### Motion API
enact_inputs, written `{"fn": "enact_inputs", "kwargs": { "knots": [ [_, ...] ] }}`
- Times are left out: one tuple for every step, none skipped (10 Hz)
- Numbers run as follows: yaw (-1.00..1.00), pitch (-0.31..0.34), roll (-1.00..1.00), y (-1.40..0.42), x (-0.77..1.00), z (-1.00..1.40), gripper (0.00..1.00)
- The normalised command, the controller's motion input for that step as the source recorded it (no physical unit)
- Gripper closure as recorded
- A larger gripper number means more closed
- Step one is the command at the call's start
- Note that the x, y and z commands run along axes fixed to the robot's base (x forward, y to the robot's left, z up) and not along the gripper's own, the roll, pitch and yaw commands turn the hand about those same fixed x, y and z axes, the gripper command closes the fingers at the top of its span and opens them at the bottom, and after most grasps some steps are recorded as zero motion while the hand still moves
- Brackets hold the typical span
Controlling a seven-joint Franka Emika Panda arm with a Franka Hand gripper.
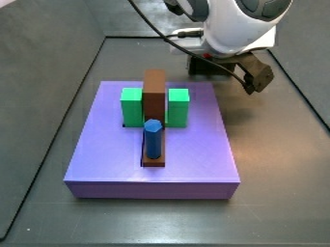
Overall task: Pick up the red object. Move up. Place the red object on the fixture. Regrasp the red object. Move to above the board. Insert the red object.
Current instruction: Regrasp the red object.
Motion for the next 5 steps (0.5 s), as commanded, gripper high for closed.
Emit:
{"fn": "enact_inputs", "kwargs": {
  "knots": [
    [0.0, 0.123, 0.13, -0.07, 0.03, -0.11, 0.0],
    [0.0, 0.114, 0.13, -0.09, 0.02, -0.13, 0.0],
    [0.0, 0.109, 0.11, -0.08, 0.01, -0.1, 0.0],
    [0.0, 0.1, 0.11, -0.11, 0.0, -0.07, 0.0],
    [0.0, 0.086, 0.16, -0.16, 0.0, -0.09, 0.0]
  ]
}}
